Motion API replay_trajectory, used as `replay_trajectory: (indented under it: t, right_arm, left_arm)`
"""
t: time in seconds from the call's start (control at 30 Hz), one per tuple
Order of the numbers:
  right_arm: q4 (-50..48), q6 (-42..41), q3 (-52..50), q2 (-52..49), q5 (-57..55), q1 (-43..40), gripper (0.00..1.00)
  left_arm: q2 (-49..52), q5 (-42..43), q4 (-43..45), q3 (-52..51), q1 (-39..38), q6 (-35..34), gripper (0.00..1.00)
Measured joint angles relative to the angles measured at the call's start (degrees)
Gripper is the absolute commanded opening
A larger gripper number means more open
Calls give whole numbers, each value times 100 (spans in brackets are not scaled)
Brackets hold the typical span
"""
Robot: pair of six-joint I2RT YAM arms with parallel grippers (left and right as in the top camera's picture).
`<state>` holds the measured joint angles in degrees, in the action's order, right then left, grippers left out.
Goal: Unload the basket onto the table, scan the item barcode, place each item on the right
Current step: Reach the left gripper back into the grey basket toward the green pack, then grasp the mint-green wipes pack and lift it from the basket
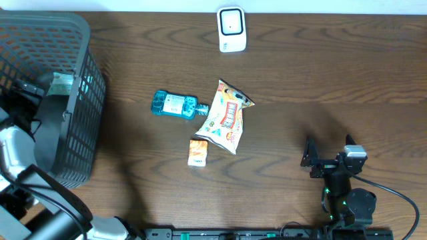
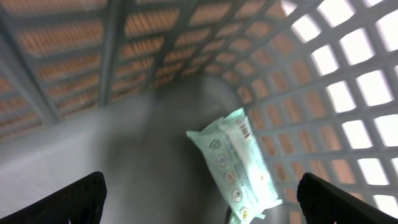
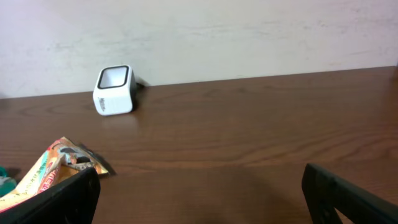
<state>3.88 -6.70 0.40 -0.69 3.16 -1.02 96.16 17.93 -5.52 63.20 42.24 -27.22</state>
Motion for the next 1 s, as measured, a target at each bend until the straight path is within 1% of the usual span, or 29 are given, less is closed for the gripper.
replay_trajectory:
  t: [0.33,0.53,0.67,1.0]
  right_arm:
    - [0,0,0,0,0,0,99]
    - [0,0,0,0,0,0,99]
    - [-2,0,-2,0,-2,0,99]
    - [-2,0,-2,0,0,0,99]
  left_arm:
    - [293,22,-2,0,-516,-7,98]
    - [660,22,46,0,-588,-358,98]
    - [1091,26,262,0,-612,-546,98]
    - [1408,20,866,146,-994,-601,98]
